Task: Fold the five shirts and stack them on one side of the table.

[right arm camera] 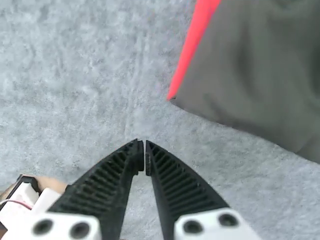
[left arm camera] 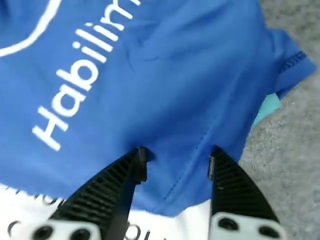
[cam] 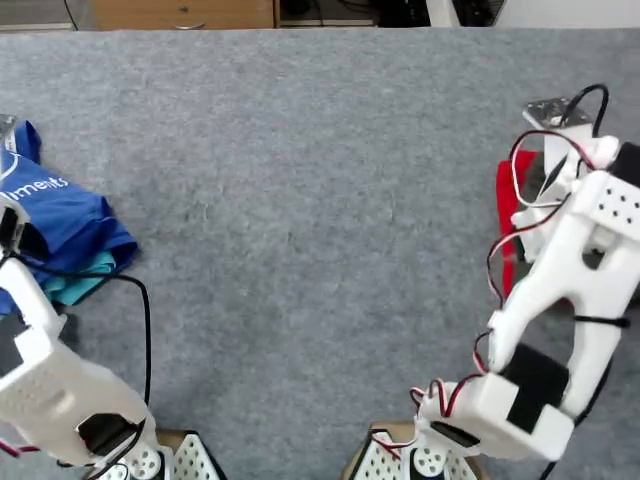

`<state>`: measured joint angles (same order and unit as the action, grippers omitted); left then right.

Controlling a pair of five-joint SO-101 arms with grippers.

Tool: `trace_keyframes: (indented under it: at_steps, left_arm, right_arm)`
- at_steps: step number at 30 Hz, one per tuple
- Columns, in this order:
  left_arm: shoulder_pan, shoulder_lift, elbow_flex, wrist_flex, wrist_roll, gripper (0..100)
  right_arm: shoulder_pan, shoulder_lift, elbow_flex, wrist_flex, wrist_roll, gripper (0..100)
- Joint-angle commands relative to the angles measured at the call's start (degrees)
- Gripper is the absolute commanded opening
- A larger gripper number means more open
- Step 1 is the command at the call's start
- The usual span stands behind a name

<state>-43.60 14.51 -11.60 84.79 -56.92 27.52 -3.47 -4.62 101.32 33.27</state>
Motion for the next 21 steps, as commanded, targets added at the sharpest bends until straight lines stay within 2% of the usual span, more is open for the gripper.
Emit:
trace_keyframes:
  at_steps: [1,5,11,14,16,21]
  left_arm:
    - [1.6,1.6,-2.7,-1.1,-1.5,14]
    - [2.8,2.7,-2.8,-0.7,-3.9,1]
    - [3.9,-5.1,-10.8,-0.6,4.7,2]
    - [6.9,-11.7,-15.2,-0.6,8.6,2]
    - [9.6,-16.6,-17.8,-0.7,12.8,2]
    - [18.0,-26.0,-20.7,-1.1,28.7,2]
  right_arm:
    - [-0.7,-4.4,1.2,0.7,-0.4,3.4]
    - [-0.7,-5.8,1.3,0.7,-0.4,3.4]
    - [-0.3,-7.0,1.3,1.0,-1.7,3.4]
    - [-0.5,-9.3,1.3,1.0,-3.4,3.4]
    - [-0.7,-11.1,1.3,0.9,-3.3,3.4]
    - [-0.6,-14.9,1.3,0.8,-3.3,3.4]
